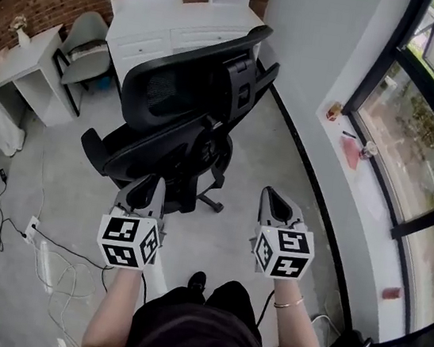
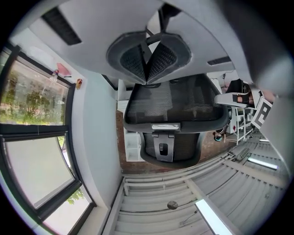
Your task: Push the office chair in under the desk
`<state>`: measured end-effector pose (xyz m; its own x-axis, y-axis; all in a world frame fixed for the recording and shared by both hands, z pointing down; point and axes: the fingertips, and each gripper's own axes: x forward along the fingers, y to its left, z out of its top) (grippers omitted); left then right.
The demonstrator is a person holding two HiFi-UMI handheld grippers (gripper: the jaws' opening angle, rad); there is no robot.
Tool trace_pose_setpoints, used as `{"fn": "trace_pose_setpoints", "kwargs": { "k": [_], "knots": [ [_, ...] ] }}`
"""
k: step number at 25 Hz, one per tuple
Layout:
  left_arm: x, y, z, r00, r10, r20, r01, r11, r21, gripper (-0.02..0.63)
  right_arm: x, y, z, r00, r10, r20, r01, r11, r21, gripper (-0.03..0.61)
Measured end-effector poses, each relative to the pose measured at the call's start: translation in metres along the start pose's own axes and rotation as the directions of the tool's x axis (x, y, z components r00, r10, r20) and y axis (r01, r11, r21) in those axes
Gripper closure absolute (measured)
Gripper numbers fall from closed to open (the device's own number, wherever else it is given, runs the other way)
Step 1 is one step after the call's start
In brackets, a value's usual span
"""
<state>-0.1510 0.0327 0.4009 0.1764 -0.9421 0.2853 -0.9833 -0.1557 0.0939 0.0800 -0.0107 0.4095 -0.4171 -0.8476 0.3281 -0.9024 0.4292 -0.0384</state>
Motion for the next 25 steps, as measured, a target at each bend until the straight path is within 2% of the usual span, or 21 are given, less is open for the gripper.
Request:
{"fn": "trace_pose_setpoints", "kwargs": {
  "k": [6, 10, 13, 16, 20, 25],
  "knots": [
    [0.010, 0.017, 0.000, 0.991, 0.136, 0.008, -0.135, 0.990, -0.035, 0.548, 0.058, -0.009, 0.020, 0.995, 0.103, 0.007, -0.102, 0.993, -0.059, 0.574],
    [0.012, 0.023, -0.004, 0.964, 0.266, -0.004, -0.266, 0.961, -0.080, 0.514, 0.093, -0.024, 0.031, 0.983, 0.183, -0.012, -0.183, 0.980, -0.083, 0.574],
    [0.010, 0.029, -0.002, 0.922, 0.386, -0.006, -0.384, 0.916, -0.118, 0.496, 0.119, -0.035, 0.042, 0.967, 0.252, -0.027, -0.254, 0.960, -0.120, 0.574],
    [0.009, 0.031, -0.003, 0.876, 0.481, -0.014, -0.478, 0.865, -0.152, 0.478, 0.142, -0.052, 0.054, 0.957, 0.288, -0.026, -0.289, 0.946, -0.145, 0.571],
    [-0.005, 0.026, -0.006, 0.804, 0.594, -0.039, -0.590, 0.787, -0.177, 0.445, 0.168, -0.072, 0.065, 0.944, 0.327, -0.037, -0.329, 0.931, -0.157, 0.483],
    [-0.020, 0.031, -0.006, 0.712, 0.699, -0.063, -0.696, 0.692, -0.190, 0.404, 0.198, -0.085, 0.083, 0.934, 0.356, -0.044, -0.357, 0.913, -0.198, 0.432]
  ]
}}
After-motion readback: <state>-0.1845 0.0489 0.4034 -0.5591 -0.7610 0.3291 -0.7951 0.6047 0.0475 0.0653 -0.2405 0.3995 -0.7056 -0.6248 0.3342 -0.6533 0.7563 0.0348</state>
